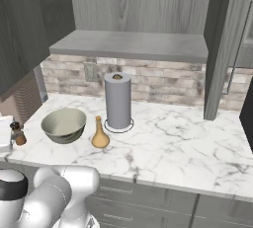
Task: Retrieve the bottle and the shaker from the cabinet and place them next to the mixing bowl on the counter. Then add garlic from the fridge to the mixing bowl.
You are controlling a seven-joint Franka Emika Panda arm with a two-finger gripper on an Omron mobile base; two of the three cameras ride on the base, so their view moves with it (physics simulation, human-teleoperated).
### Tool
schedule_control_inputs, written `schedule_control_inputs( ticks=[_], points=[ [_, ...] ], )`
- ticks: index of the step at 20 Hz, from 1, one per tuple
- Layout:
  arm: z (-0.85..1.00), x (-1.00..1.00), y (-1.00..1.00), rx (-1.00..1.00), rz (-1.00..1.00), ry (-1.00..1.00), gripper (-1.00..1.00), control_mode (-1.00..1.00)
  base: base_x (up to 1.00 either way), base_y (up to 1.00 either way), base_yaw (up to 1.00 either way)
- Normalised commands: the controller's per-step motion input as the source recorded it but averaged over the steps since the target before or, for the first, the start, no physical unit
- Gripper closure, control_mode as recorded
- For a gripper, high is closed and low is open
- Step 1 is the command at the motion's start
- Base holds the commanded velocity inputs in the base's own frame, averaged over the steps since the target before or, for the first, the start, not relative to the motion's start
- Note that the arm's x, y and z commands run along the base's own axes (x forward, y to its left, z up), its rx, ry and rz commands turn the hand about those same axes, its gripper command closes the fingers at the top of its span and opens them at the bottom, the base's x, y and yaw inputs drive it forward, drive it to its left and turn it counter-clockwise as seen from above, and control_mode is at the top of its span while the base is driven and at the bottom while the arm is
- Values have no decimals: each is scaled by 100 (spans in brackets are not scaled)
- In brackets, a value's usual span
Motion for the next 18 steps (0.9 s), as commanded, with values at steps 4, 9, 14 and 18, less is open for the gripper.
schedule_control_inputs(
  ticks=[4, 9, 14, 18],
  points=[
    [-24, 8, 7, 0, 0, 0, 100, -100, 0, 0, 0],
    [-20, 10, 0, 0, 0, 1, 100, -100, 0, 0, 0],
    [-20, 18, 0, 0, 0, 2, 100, -100, 0, 0, 0],
    [-25, 27, 10, 0, 0, 1, 100, -100, 0, 0, 0]
  ],
)
